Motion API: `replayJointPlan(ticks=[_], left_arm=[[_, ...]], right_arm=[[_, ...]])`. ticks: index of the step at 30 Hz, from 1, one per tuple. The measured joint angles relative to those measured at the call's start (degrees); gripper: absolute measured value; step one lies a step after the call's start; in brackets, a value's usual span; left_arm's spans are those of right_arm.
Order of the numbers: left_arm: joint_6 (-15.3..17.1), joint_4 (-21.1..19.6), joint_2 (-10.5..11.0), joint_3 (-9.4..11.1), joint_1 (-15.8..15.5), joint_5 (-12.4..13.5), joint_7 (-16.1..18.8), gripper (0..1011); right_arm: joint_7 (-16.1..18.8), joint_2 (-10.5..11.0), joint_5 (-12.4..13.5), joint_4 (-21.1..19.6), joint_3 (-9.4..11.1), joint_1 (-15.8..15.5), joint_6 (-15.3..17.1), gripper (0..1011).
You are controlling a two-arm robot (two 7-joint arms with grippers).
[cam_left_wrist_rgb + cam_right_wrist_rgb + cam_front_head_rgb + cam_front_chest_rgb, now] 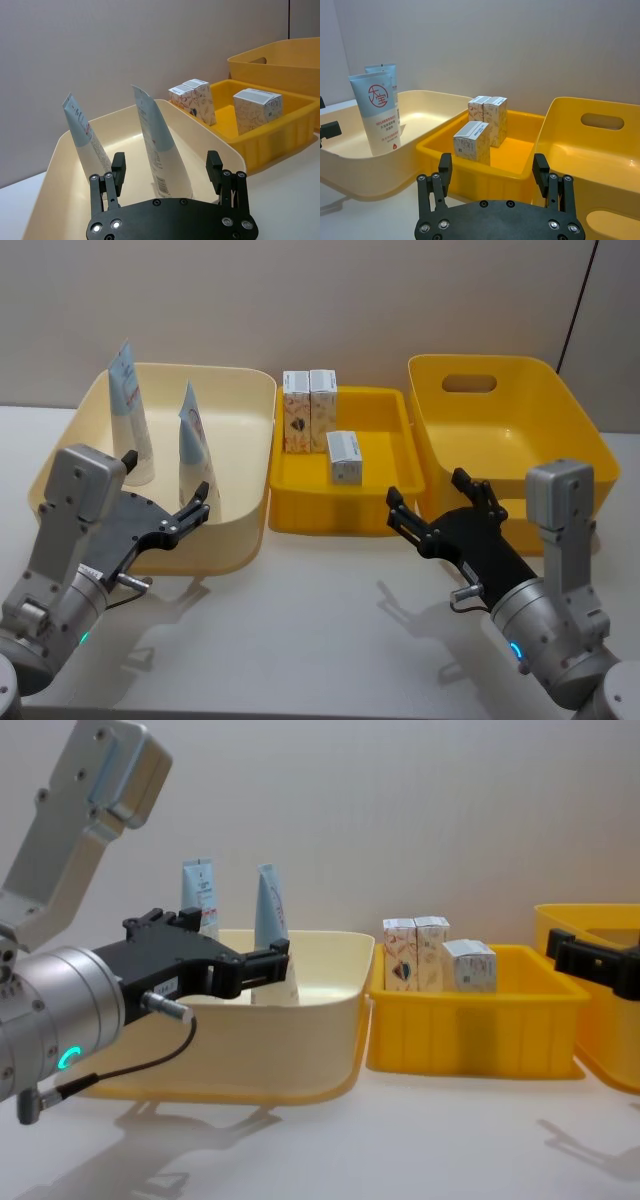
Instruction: Bimanual collaborative sorting of washing and personal care products
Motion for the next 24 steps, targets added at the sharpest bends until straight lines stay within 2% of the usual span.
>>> replayJointPlan(ticks=[24], left_arm=[[0.0,0.0,0.0,0.0,0.0,0.0,0.0,1003]], right_arm=[[0.0,0.0,0.0,0.0,0.0,-0.01,0.0,1001]])
